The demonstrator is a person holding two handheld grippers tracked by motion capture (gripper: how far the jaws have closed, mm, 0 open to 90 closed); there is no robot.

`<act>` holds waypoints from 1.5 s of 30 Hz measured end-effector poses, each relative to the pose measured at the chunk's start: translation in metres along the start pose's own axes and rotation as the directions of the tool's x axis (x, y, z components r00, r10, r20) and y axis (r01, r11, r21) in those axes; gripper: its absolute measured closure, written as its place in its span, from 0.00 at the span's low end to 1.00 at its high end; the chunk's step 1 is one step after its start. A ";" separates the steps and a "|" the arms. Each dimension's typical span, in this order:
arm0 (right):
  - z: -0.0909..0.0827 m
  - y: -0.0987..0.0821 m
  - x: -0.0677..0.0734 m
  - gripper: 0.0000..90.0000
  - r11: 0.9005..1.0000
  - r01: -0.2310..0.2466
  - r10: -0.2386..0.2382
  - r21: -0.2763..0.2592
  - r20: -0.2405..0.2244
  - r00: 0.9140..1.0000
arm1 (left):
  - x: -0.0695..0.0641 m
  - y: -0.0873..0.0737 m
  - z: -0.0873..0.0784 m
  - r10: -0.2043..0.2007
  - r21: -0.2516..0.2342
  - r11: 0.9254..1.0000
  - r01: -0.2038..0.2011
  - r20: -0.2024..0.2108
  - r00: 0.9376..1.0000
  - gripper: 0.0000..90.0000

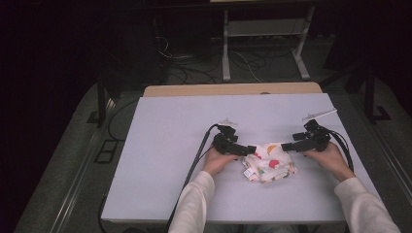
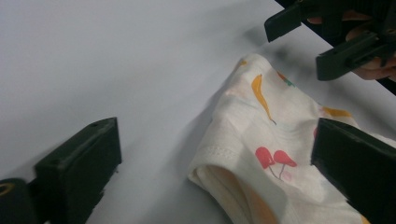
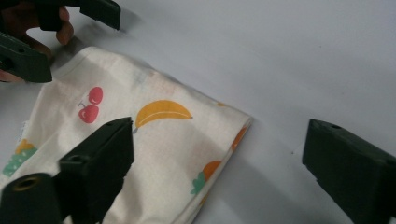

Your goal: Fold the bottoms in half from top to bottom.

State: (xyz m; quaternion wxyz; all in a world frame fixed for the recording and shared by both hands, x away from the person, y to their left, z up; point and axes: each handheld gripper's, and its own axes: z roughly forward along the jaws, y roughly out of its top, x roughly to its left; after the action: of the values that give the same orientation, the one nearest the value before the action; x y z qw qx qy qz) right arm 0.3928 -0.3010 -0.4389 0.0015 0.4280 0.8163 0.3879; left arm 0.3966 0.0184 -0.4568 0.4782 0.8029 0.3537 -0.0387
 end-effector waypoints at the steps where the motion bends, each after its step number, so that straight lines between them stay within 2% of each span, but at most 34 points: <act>1: 0.001 0.000 -0.001 0.16 1.000 0.000 0.000 -0.004 -0.002 1.000 | 0.000 0.000 0.000 -0.002 0.000 1.000 0.002 0.002 1.000 0.08; 4: 0.004 0.000 -0.003 0.22 1.000 0.004 -0.004 -0.005 -0.002 1.000 | 0.000 -0.001 0.002 -0.003 -0.003 1.000 0.003 0.012 1.000 0.15; 7: 0.007 0.001 -0.004 0.31 1.000 0.015 -0.015 -0.003 -0.006 1.000 | 0.001 -0.002 0.004 0.001 0.001 1.000 -0.001 0.022 1.000 0.18; 10: 0.012 0.001 -0.005 0.40 1.000 0.027 -0.027 0.009 -0.006 1.000 | 0.002 -0.004 0.006 0.004 0.008 1.000 -0.004 0.015 1.000 0.25; 12: 0.015 0.001 -0.005 0.45 0.999 0.030 -0.030 0.024 0.000 1.000 | 0.002 -0.003 0.006 0.003 0.000 1.000 -0.003 0.011 1.000 0.35; 15: 0.017 0.002 -0.005 0.56 0.999 0.032 -0.032 0.018 -0.009 0.999 | 0.004 -0.003 0.006 -0.005 -0.008 1.000 0.005 0.032 0.999 0.51; 19: 0.020 0.002 -0.004 0.75 0.999 0.049 -0.049 0.018 -0.018 0.999 | 0.006 -0.004 0.007 -0.018 -0.012 1.000 0.019 0.084 0.996 0.71; 21: 0.021 0.003 -0.005 0.86 0.999 0.042 -0.041 0.021 -0.048 0.998 | 0.006 -0.004 0.006 -0.015 -0.010 1.000 0.016 0.086 0.996 0.80; 23: 0.022 0.004 -0.004 0.93 0.999 0.041 -0.040 0.028 -0.056 0.998 | 0.006 -0.003 0.006 -0.014 -0.004 1.000 0.015 0.089 0.996 0.87; 26: 0.021 0.005 -0.001 0.96 0.999 0.031 -0.030 0.025 -0.053 0.998 | 0.007 -0.002 0.002 -0.008 0.004 1.000 0.008 0.082 0.997 0.89; 30: 0.016 0.007 0.001 0.96 1.000 0.009 -0.010 -0.009 -0.038 0.999 | 0.007 0.000 -0.004 -0.011 -0.001 1.000 0.011 0.080 0.997 0.90; 37: 0.014 0.014 0.008 0.96 0.998 -0.021 0.019 -0.051 -0.035 0.999 | 0.007 0.005 -0.019 0.011 -0.010 1.000 -0.010 0.072 0.997 0.90; 45: 0.017 0.023 0.019 0.96 0.998 -0.013 0.010 -0.065 -0.045 0.999 | 0.008 0.008 -0.035 0.042 -0.001 0.999 -0.042 0.058 0.997 0.90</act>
State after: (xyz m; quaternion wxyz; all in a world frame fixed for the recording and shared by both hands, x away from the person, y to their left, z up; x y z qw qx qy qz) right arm 0.4027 -0.2698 -0.4300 -0.0050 0.4234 0.8006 0.4240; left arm 0.3980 0.0484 -0.4353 0.4890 0.8087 0.3227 -0.0517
